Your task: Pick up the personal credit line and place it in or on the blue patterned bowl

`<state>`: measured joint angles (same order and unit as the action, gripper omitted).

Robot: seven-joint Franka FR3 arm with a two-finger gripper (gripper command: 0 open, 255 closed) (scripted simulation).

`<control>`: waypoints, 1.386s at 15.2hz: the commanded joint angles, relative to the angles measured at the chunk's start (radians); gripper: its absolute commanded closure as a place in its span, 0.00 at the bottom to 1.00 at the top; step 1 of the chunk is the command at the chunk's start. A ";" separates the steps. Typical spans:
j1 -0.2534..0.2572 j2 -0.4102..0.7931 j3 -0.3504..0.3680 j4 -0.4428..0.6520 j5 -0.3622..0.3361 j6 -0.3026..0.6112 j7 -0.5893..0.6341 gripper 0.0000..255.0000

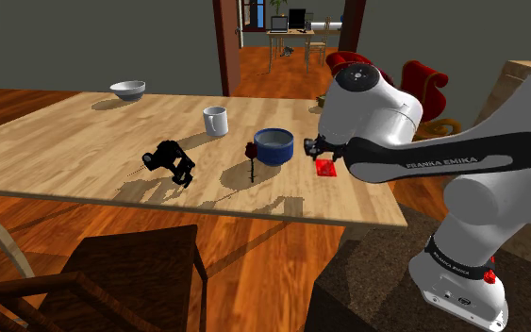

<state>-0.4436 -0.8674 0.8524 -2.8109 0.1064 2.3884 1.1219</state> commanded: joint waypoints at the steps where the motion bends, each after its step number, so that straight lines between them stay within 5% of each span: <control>1: 0.001 -0.011 -0.020 0.018 -0.005 -0.027 -0.015 1.00; 16: 0.010 -0.073 -0.136 0.155 -0.037 -0.220 -0.099 1.00; 21: -0.163 0.128 -0.045 0.305 -0.098 -0.135 -0.072 1.00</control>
<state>-0.5689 -0.7815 0.7885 -2.5369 0.0237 2.2353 1.0450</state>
